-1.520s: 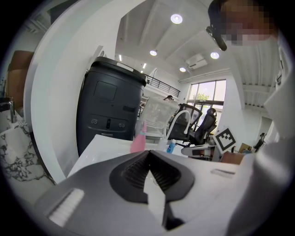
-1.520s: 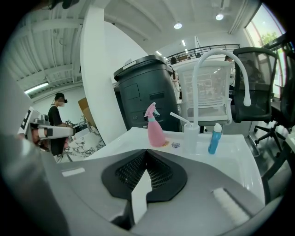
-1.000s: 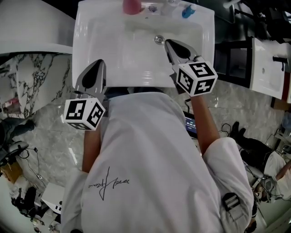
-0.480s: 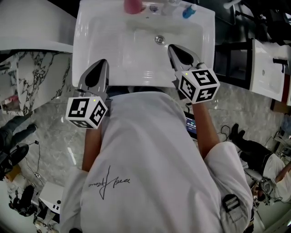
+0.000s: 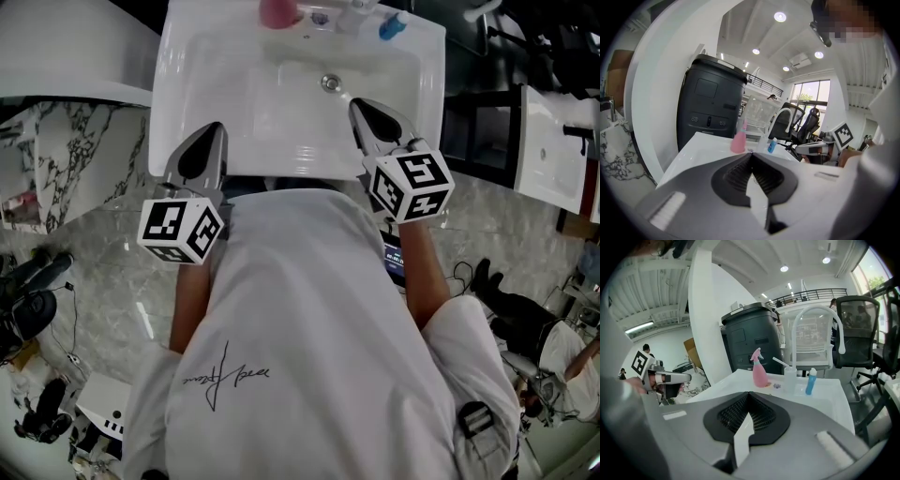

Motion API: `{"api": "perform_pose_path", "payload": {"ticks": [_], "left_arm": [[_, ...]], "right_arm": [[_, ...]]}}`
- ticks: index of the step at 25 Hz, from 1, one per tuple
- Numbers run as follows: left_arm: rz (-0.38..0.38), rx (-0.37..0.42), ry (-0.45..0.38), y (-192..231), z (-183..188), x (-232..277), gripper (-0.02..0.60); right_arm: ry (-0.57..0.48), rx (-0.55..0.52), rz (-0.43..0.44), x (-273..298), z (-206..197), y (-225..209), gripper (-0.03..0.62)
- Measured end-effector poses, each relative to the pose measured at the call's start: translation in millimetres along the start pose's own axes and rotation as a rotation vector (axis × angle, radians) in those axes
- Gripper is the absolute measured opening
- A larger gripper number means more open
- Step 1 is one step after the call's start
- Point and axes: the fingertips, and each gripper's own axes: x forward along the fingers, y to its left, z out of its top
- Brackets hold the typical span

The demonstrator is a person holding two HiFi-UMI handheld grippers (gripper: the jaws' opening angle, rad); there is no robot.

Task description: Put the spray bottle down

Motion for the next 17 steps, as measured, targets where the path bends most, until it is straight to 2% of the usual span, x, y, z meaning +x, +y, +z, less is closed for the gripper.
{"api": "perform_pose_path", "payload": {"ticks": [17], "left_arm": [[0.0,-0.01,0.023,3.4,-5.5,0.5,0.028]], "right_arm": [[0.016,0.004,0.024,3.4,0.5,4.6,-0.003]]}}
